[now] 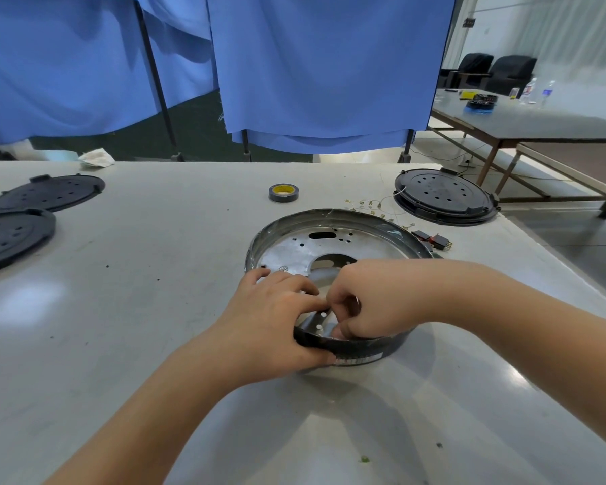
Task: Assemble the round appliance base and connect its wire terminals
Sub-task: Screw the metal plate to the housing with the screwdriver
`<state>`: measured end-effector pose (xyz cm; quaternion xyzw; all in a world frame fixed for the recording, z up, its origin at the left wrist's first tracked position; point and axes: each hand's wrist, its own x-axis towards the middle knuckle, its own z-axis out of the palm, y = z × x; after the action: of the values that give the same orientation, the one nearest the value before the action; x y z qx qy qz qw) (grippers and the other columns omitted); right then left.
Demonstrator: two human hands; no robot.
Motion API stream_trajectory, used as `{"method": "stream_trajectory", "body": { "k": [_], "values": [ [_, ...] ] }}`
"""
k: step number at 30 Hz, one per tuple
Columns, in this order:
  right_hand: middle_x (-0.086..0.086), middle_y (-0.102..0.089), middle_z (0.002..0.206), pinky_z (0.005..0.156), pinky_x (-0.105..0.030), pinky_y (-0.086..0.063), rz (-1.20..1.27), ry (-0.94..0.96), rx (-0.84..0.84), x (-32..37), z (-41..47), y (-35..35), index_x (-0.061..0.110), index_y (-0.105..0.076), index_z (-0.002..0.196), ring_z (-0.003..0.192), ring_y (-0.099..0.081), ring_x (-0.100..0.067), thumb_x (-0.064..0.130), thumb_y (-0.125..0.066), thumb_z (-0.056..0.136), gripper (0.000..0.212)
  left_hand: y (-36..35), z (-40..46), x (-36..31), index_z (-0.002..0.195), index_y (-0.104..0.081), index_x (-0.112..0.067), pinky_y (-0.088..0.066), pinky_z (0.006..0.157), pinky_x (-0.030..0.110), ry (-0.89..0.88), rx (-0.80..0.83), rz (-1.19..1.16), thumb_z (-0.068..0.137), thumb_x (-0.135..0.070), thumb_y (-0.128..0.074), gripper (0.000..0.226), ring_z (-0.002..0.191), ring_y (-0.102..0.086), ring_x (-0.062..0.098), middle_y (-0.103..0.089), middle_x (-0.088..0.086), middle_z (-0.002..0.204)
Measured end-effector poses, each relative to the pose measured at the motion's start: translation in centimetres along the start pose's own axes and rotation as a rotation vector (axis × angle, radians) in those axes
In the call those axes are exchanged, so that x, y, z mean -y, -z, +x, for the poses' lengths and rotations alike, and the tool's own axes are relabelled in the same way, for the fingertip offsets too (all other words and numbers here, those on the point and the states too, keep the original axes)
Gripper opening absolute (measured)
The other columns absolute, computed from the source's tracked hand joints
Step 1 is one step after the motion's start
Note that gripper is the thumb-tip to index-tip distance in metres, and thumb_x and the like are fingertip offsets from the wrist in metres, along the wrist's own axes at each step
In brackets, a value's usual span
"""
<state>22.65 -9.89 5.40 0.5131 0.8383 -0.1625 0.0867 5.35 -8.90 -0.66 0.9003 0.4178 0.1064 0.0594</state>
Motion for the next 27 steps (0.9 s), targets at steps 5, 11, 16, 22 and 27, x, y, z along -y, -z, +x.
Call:
{"method": "stream_trajectory", "body": {
  "k": [5, 11, 16, 22, 27],
  "values": [
    [0.006, -0.050, 0.059, 0.047, -0.023, -0.030, -0.102, -0.041, 0.034, 0.6, 0.2, -0.4, 0.023, -0.049, 0.060, 0.053, -0.046, -0.009, 0.040, -0.049, 0.092, 0.037, 0.1, 0.0, 0.0, 0.122, -0.054, -0.053, -0.015, 0.107, 0.029, -0.001, 0.004, -0.005, 0.061, -0.078, -0.046, 0.067, 0.118, -0.041, 0.000, -0.051, -0.024, 0.121],
    [0.004, -0.047, 0.055, 0.047, -0.026, -0.027, -0.127, -0.079, 0.055, 0.6, 0.1, -0.3, 0.021, -0.051, 0.061, 0.050, -0.043, -0.009, 0.061, -0.038, 0.092, 0.052, 0.1, -0.1, 0.0, 0.126, -0.051, -0.053, -0.016, 0.109, 0.031, 0.001, 0.007, -0.001, 0.061, -0.078, -0.047, 0.069, 0.119, -0.041, 0.000, -0.050, -0.024, 0.120],
    [0.011, -0.059, 0.077, 0.057, -0.020, -0.039, 0.018, -0.004, 0.030, 0.2, -0.5, 0.9, 0.030, -0.061, 0.082, 0.069, -0.055, -0.002, 0.046, -0.059, 0.087, 0.016, 0.1, 0.0, 0.0, 0.121, -0.055, -0.050, -0.017, 0.108, 0.030, 0.000, -0.003, -0.002, 0.060, -0.079, -0.044, 0.069, 0.117, -0.042, 0.001, -0.052, -0.024, 0.120],
    [0.022, -0.059, 0.064, 0.054, -0.009, -0.042, 0.046, 0.046, 0.037, 0.3, -0.2, 0.8, 0.030, -0.069, 0.080, 0.064, -0.054, 0.006, 0.026, -0.067, 0.083, 0.005, 0.1, 0.0, -0.1, 0.117, -0.057, -0.051, -0.015, 0.108, 0.029, -0.003, 0.005, -0.006, 0.059, -0.080, -0.042, 0.066, 0.117, -0.041, 0.001, -0.051, -0.025, 0.120],
    [0.015, -0.056, 0.066, 0.050, -0.013, -0.035, -0.005, 0.036, 0.029, 0.1, 0.1, 0.3, 0.024, -0.068, 0.085, 0.060, -0.050, 0.002, 0.032, -0.065, 0.085, 0.009, 0.2, 0.0, -0.1, 0.120, -0.055, -0.052, -0.014, 0.108, 0.029, 0.001, 0.017, 0.007, 0.060, -0.079, -0.043, 0.067, 0.119, -0.040, 0.001, -0.050, -0.025, 0.122]
  ]
}}
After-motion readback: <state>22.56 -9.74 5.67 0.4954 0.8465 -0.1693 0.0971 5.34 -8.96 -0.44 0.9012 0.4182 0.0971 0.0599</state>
